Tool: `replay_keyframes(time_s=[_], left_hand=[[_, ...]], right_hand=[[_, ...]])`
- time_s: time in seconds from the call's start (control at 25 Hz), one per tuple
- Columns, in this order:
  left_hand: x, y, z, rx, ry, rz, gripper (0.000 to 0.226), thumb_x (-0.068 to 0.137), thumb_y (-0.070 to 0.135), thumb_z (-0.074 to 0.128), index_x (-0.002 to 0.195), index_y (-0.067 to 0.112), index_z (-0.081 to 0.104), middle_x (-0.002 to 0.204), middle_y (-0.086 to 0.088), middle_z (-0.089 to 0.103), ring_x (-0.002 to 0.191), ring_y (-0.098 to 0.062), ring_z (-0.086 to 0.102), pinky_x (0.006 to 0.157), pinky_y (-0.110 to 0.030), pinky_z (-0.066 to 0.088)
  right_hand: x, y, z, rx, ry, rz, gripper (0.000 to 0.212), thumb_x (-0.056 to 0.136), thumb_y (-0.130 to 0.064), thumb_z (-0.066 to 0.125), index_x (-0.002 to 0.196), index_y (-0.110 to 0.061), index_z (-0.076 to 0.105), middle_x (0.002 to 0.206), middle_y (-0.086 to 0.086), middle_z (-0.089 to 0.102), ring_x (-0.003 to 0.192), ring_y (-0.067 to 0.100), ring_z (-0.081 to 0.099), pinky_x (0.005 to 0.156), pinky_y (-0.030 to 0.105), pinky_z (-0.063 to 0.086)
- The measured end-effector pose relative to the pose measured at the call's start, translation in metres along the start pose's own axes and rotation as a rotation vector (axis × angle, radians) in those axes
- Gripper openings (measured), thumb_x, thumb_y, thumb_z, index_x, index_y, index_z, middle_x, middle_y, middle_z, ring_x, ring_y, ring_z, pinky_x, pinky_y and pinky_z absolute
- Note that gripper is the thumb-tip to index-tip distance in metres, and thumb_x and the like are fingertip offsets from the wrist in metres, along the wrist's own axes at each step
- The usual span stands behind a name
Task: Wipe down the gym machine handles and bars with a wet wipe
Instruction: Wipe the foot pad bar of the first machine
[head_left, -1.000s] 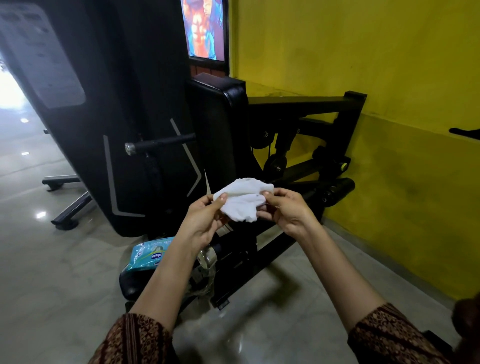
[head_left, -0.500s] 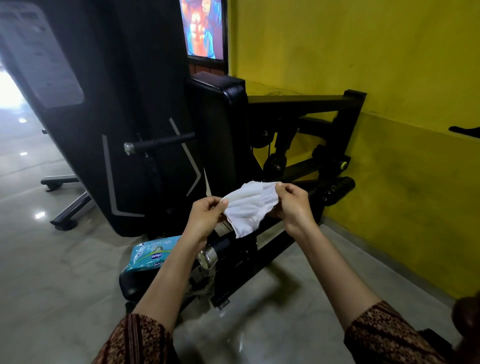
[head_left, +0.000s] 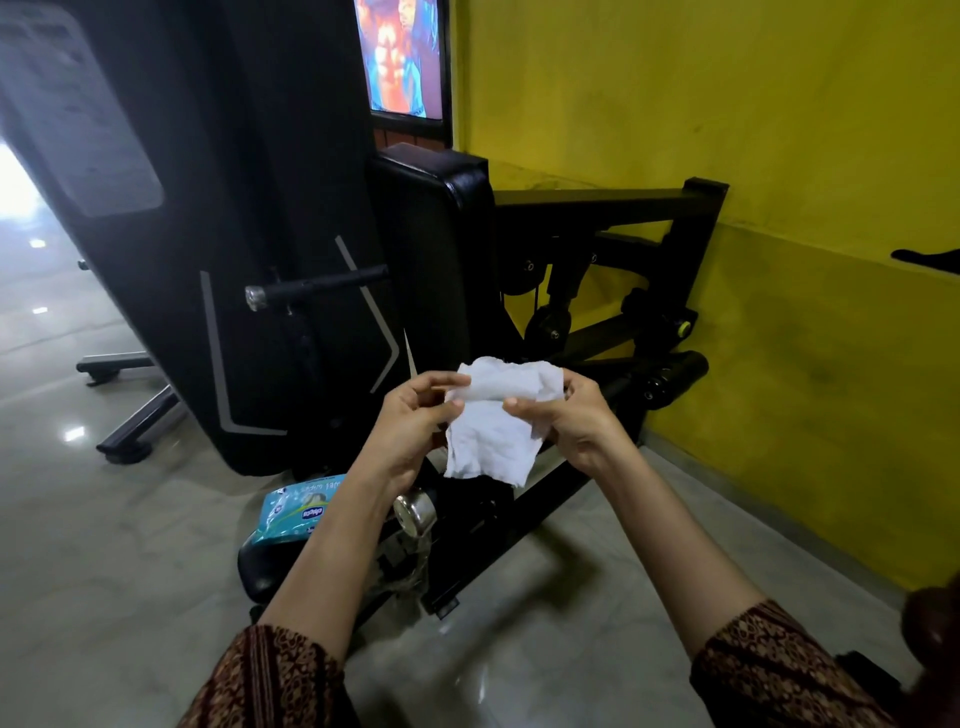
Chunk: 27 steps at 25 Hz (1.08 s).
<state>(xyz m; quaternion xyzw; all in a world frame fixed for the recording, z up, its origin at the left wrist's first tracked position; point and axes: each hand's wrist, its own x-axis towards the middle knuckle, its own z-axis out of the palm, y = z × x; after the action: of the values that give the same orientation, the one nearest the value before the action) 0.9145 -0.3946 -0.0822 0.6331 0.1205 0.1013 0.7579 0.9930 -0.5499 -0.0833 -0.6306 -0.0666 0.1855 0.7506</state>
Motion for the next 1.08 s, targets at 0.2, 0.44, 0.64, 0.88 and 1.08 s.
replay_keyframes(time_s=[0.2,0.44,0.64,0.88,1.08], left_hand=[[-0.002,0.001,0.001,-0.057,-0.024,-0.003,0.053,0.069,-0.017,0.066,0.115,0.009,0.060,0.099,-0.008,0.068,0.084,-0.012,0.069,0.064,-0.021,0.055],[-0.002,0.001,-0.006,-0.047,-0.168,-0.019,0.085,0.058,-0.015,0.071,0.135,0.011,0.045,0.130,0.001,0.054,0.107,-0.022,0.063,0.081,-0.033,0.055],[-0.005,0.003,-0.010,-0.133,-0.154,-0.038,0.068,0.067,-0.021,0.060,0.126,0.013,0.052,0.123,0.003,0.059,0.098,-0.018,0.066,0.076,-0.029,0.057],[-0.002,0.002,-0.014,-0.270,-0.051,-0.189,0.052,0.069,-0.005,0.067,0.117,0.010,0.054,0.091,-0.007,0.072,0.079,-0.014,0.070,0.061,-0.023,0.056],[0.000,-0.002,-0.005,-0.107,-0.030,-0.278,0.023,0.077,-0.002,0.065,0.100,0.000,0.064,0.089,-0.011,0.068,0.070,-0.014,0.069,0.060,-0.023,0.056]], right_hand=[[0.001,-0.002,-0.001,0.204,-0.015,0.093,0.016,0.083,-0.005,0.065,0.098,0.003,0.065,0.079,0.007,0.073,0.071,0.018,0.070,0.065,0.029,0.059],[-0.006,-0.005,-0.005,0.099,-0.124,0.161,0.022,0.076,0.011,0.065,0.096,0.001,0.065,0.072,0.005,0.072,0.063,0.015,0.069,0.051,0.023,0.054],[-0.001,-0.011,-0.014,0.058,-0.054,0.090,0.033,0.070,0.011,0.070,0.098,-0.006,0.066,0.085,0.007,0.071,0.071,0.018,0.069,0.059,0.027,0.056],[-0.004,-0.009,-0.015,-0.011,-0.103,0.045,0.024,0.073,0.010,0.069,0.089,-0.008,0.065,0.072,0.000,0.070,0.067,0.015,0.066,0.053,0.022,0.050],[-0.008,-0.013,-0.011,-0.027,-0.199,-0.019,0.033,0.068,0.016,0.069,0.097,0.001,0.062,0.076,0.003,0.070,0.068,0.013,0.069,0.055,0.024,0.053]])
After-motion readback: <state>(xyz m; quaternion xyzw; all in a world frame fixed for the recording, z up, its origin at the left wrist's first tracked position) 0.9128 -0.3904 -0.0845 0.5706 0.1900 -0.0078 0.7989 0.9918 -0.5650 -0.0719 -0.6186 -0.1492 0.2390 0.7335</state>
